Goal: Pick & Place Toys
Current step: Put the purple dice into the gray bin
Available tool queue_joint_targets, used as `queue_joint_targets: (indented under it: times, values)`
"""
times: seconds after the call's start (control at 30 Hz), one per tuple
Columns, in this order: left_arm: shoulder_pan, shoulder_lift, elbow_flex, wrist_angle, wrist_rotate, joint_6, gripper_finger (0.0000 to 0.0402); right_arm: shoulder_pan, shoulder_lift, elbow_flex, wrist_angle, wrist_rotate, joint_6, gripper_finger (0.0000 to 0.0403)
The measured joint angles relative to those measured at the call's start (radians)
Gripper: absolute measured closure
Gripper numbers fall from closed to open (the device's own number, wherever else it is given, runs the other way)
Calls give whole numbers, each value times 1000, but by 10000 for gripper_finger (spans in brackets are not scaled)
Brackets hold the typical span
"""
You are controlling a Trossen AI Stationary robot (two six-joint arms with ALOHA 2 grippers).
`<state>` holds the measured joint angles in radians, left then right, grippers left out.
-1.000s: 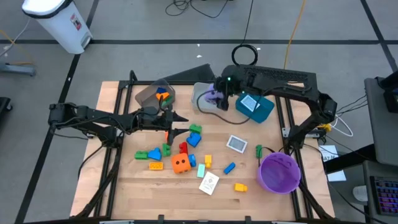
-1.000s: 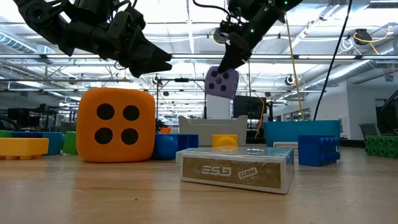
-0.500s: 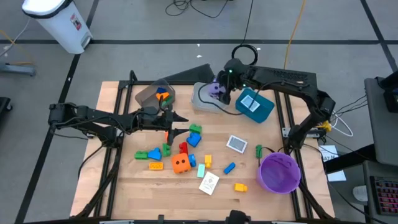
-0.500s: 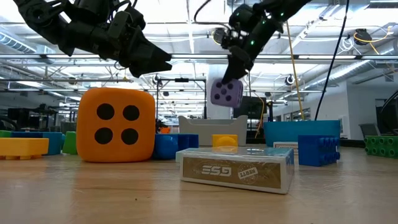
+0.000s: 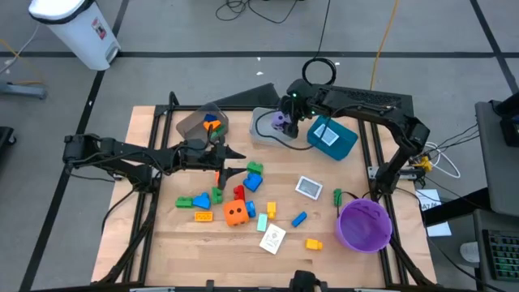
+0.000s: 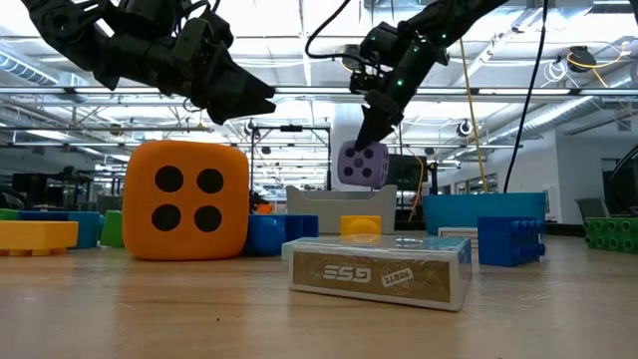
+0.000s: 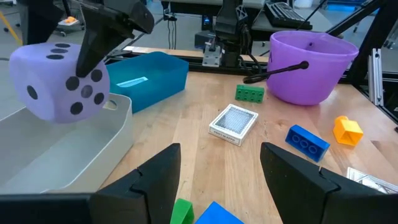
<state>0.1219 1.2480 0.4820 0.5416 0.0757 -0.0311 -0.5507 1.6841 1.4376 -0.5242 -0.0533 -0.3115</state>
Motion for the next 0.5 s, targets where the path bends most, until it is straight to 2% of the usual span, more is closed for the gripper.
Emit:
queue_joint_targets:
  times: [0.5]
  values:
    - [0,0,0,0,0,0,172,-5,0,-112,80,-3,-15,62]
